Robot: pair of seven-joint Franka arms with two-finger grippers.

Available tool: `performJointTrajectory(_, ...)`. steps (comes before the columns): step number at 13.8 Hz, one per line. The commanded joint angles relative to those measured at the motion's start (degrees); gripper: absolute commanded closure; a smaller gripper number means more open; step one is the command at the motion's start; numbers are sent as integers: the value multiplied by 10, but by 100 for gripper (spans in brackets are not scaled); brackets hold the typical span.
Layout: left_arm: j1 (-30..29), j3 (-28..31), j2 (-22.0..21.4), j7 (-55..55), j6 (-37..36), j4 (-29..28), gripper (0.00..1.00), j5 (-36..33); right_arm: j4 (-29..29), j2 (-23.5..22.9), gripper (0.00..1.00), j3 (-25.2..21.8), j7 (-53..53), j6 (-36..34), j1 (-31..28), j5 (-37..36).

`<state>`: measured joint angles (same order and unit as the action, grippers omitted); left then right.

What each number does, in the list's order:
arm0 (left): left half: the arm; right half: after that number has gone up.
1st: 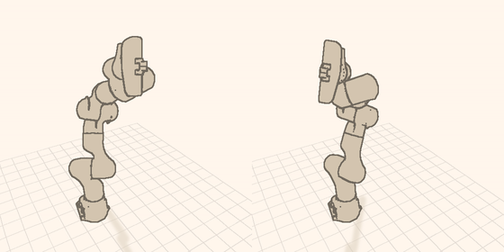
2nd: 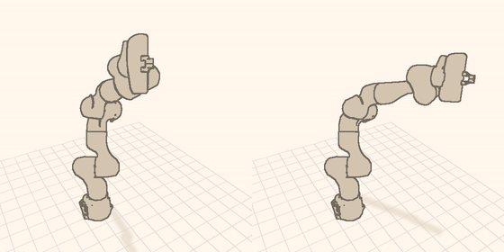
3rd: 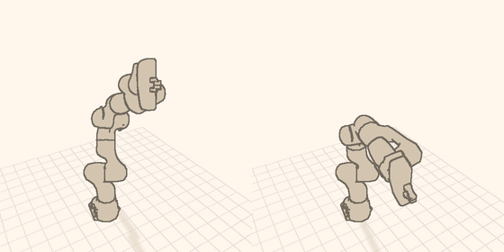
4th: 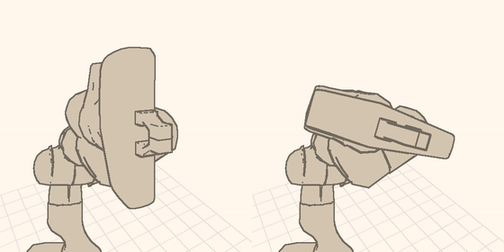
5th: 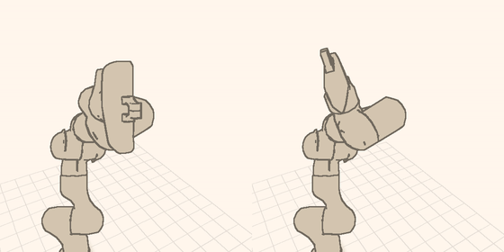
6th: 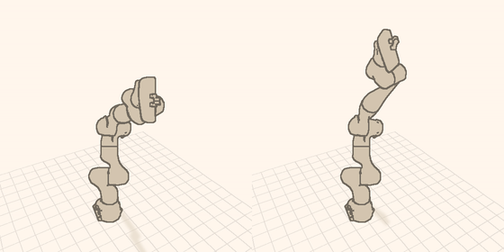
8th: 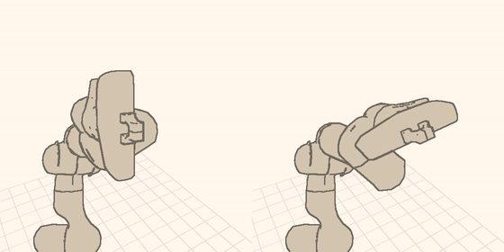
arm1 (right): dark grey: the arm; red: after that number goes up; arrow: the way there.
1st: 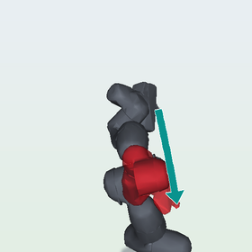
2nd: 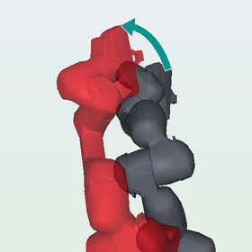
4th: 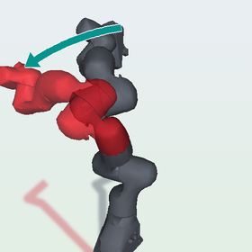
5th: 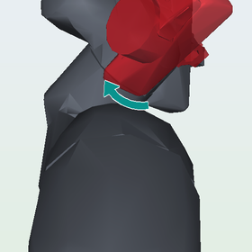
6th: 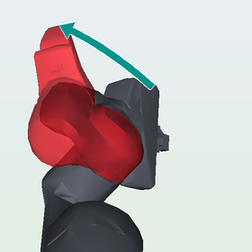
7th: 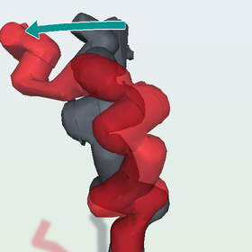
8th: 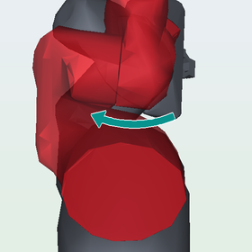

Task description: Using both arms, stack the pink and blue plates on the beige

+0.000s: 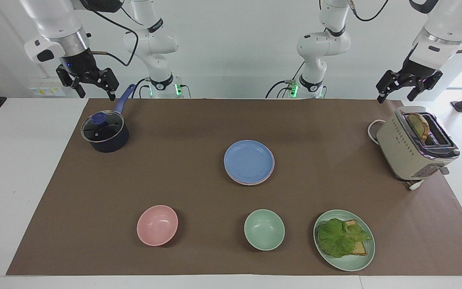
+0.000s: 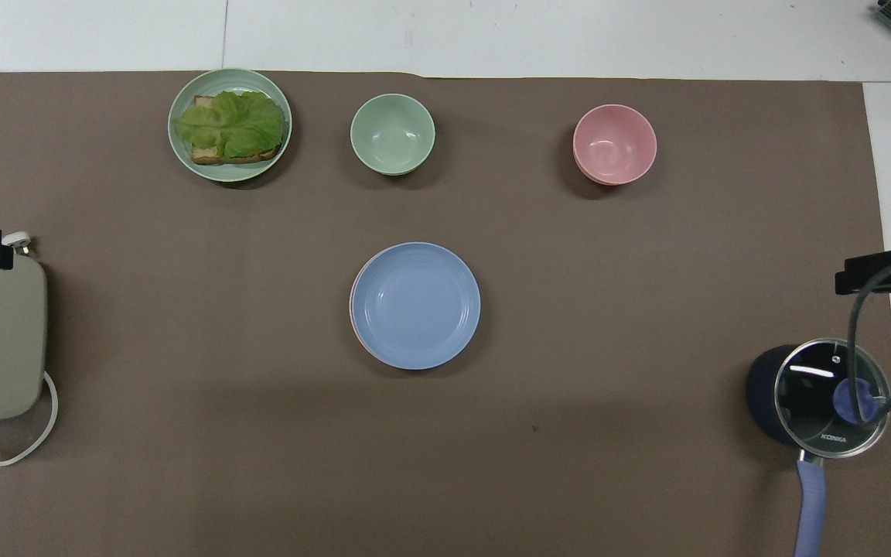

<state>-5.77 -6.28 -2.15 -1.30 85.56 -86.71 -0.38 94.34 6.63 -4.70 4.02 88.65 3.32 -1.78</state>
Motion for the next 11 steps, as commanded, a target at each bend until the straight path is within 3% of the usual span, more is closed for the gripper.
performJointTrajectory(1,-6,-4,-3,-4,-5,-3,0,-7,-11,-4,0,-1,-16,-28,0,-13)
performJointTrajectory(11,-6,-4,-3,-4,-5,-3,0,-7,-14,1,0,0,-16,-31,0,-12)
